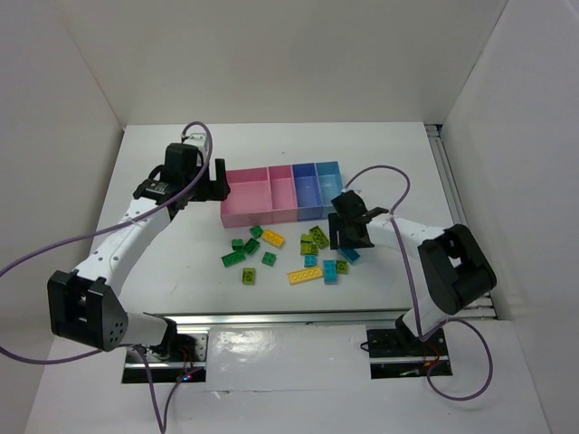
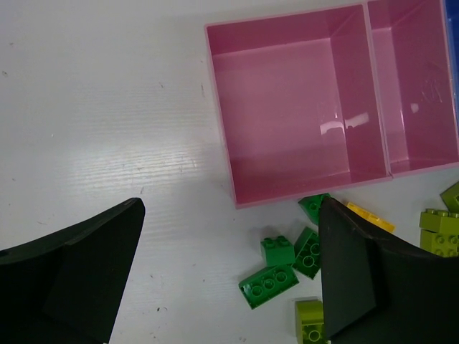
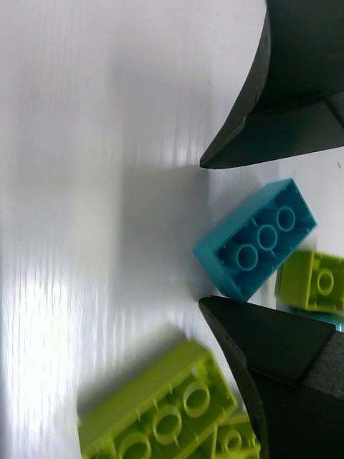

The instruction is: Sort the legos into containers by color

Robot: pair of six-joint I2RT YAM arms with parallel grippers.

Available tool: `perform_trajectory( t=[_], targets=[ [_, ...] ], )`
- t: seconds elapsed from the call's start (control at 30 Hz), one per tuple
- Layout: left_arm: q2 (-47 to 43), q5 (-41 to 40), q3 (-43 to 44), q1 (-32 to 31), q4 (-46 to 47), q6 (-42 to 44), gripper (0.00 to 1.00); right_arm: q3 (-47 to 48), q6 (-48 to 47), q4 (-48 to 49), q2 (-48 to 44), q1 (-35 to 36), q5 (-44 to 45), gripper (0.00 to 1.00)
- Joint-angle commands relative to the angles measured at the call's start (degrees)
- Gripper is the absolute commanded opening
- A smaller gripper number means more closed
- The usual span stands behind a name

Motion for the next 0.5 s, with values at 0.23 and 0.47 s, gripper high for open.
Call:
perform_trajectory(
  t=[0.23,0.47],
  targets=[
    [2.7,1.97,3.37,-2.02,-1.09,-2.18,1.0,-6.81,1.2,3.37,-9.13,-6.69,-9.69,0.84],
    [3.85,1.97,4.52,-3.68,-1.62,-2.18,1.0,-6.81,1.11,1.43,-9.66,-6.69,-11.9,0.74]
  ],
)
